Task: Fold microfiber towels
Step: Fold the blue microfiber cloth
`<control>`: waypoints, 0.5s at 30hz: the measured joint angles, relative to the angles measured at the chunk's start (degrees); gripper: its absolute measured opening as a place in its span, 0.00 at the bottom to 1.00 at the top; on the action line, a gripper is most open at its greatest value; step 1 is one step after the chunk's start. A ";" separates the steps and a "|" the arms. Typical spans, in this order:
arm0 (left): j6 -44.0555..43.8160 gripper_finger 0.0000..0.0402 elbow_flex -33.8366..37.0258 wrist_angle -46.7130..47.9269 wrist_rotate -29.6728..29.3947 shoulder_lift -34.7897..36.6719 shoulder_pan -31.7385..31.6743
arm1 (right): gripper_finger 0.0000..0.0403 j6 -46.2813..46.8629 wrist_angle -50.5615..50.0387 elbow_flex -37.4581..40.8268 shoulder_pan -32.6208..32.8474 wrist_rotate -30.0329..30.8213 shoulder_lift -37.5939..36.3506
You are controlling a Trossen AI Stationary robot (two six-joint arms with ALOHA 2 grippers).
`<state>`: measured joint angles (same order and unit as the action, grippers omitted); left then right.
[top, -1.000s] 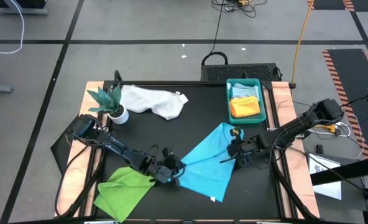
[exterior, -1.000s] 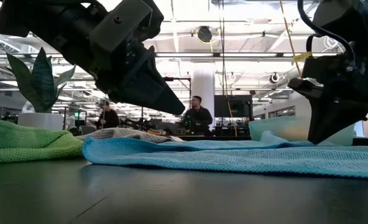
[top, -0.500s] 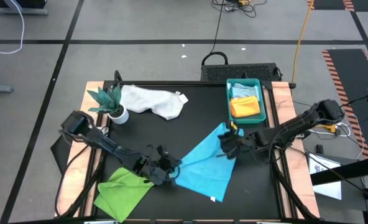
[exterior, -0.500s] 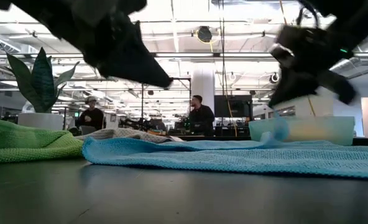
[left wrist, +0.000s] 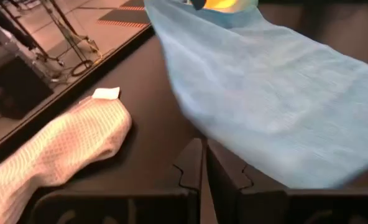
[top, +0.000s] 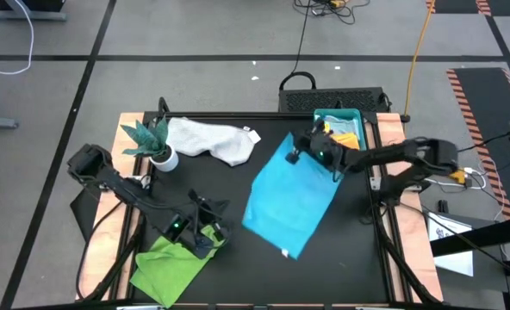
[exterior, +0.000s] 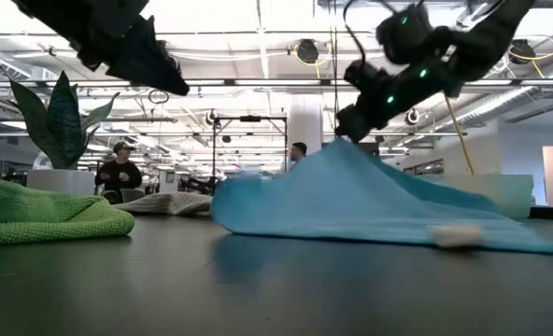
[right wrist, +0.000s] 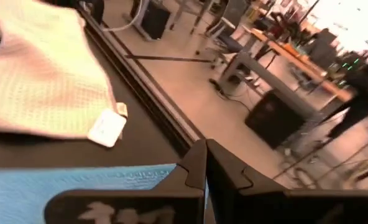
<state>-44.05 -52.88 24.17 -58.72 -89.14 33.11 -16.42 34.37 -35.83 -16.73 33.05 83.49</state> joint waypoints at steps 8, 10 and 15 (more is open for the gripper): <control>-1.16 0.06 0.04 0.26 2.72 -0.53 -0.33 | 0.12 1.96 4.67 0.00 -3.92 -9.85 7.13; -1.22 0.06 0.04 0.01 3.44 -0.53 -0.39 | 0.18 2.66 4.23 0.00 -3.29 -5.39 6.36; -1.02 0.06 0.04 -1.16 4.72 -2.05 -0.61 | 0.29 8.36 0.34 -0.02 2.70 -0.23 0.17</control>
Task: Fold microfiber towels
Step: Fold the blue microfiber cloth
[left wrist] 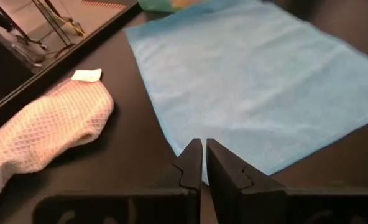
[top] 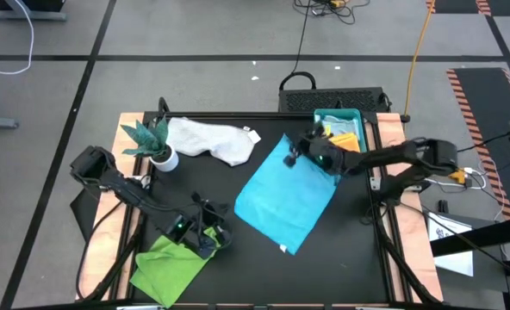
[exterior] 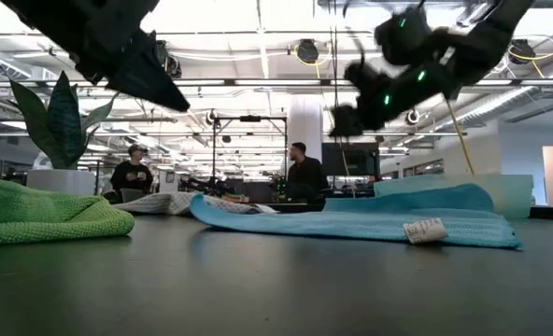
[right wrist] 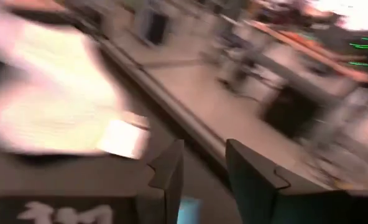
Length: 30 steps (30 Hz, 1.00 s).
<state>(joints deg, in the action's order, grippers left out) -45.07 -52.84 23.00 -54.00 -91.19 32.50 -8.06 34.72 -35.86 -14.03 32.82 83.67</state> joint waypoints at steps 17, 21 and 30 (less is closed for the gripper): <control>7.93 0.06 -0.04 -4.32 27.90 -12.02 -8.86 | 0.12 39.43 -15.89 0.09 39.67 -10.53 6.94; 9.09 0.06 0.10 -2.29 29.31 -10.18 -4.94 | 0.08 45.68 -22.68 0.10 42.53 -10.92 6.25; 22.75 0.06 -0.23 -26.58 16.56 -9.18 -5.65 | 0.01 46.27 -14.16 0.03 43.67 -12.55 5.10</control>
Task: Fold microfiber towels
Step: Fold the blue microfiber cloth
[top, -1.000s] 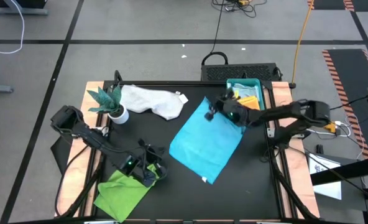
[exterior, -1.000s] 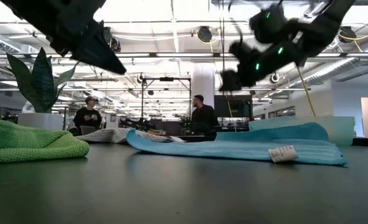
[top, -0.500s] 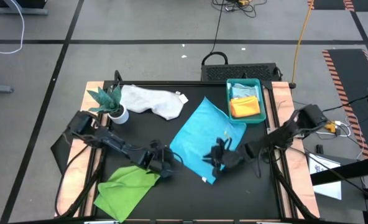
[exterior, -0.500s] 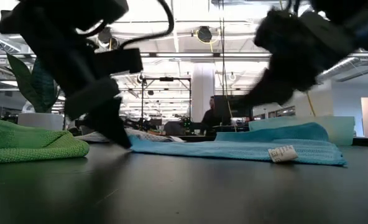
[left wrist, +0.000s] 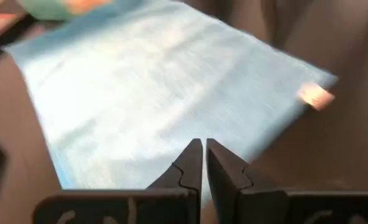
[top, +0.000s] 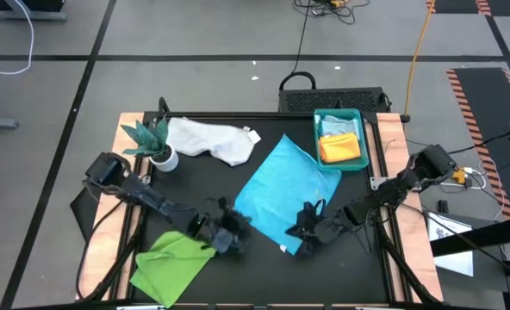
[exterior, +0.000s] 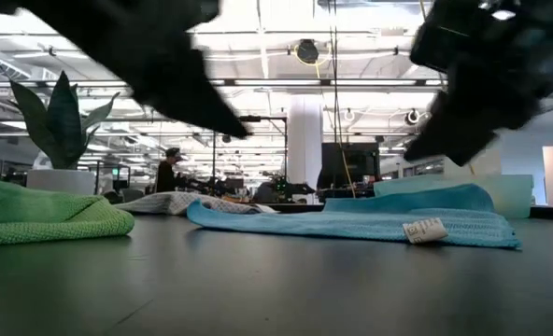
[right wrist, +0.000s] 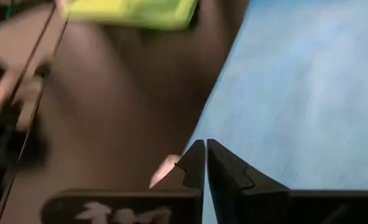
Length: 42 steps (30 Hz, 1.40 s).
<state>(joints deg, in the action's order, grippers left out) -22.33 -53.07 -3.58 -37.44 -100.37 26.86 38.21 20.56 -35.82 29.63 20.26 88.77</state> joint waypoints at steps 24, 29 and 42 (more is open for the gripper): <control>-5.83 0.06 0.19 4.56 21.72 -0.66 5.88 | 0.00 3.14 -0.86 0.03 0.09 3.43 4.14; -2.80 0.06 0.25 0.38 13.21 -0.77 3.51 | 0.00 5.34 -5.74 0.01 -1.71 12.29 4.09; -14.20 0.06 2.91 9.06 21.76 -1.29 -4.70 | 0.00 4.56 -12.99 -0.09 -18.35 13.67 8.24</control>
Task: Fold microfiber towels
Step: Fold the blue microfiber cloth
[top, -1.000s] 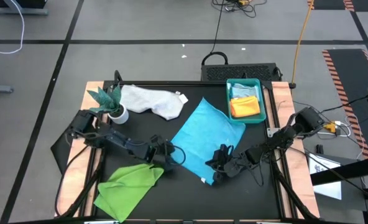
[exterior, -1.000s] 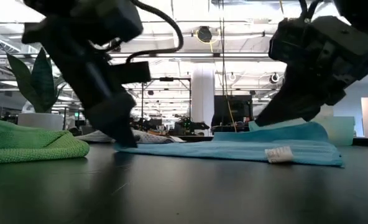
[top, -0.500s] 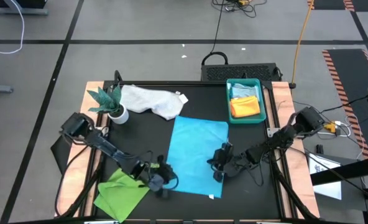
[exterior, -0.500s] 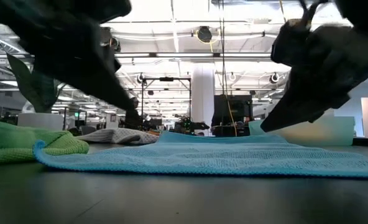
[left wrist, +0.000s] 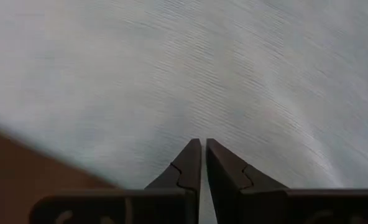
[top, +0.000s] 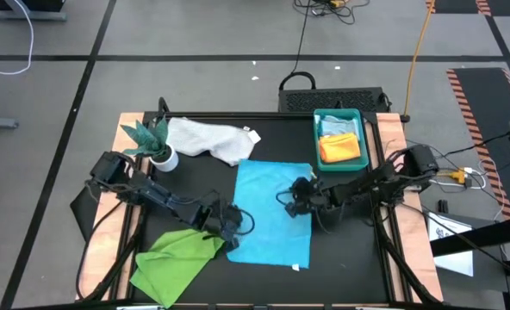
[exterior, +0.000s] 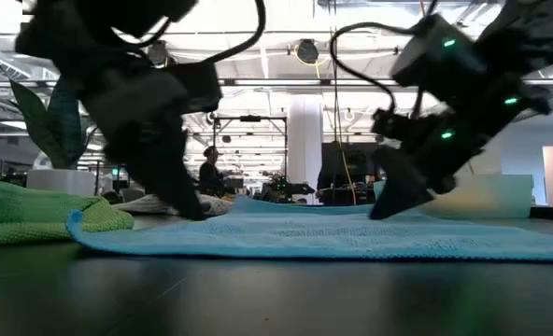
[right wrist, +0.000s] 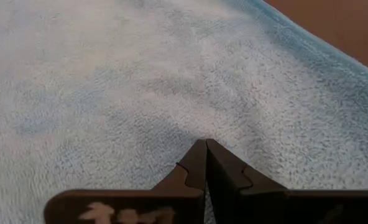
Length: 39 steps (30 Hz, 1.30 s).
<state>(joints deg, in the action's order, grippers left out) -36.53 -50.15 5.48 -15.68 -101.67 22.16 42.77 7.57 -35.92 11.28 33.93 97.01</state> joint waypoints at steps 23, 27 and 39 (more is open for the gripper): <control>0.36 0.06 0.44 -5.17 -9.27 0.15 2.15 | 0.00 -14.97 12.41 0.28 10.23 -0.21 -2.77; 1.65 0.06 0.44 -5.20 -9.32 0.15 0.51 | 0.00 -16.13 16.21 0.28 14.61 -4.78 -0.23; 8.86 0.06 0.44 -5.76 -6.64 0.15 2.44 | 0.17 -24.10 37.95 -5.16 25.10 -19.41 11.63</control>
<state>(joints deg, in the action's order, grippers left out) -27.67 -49.71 -0.28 -22.32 -101.51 24.60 18.67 45.52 -41.08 36.38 14.52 108.64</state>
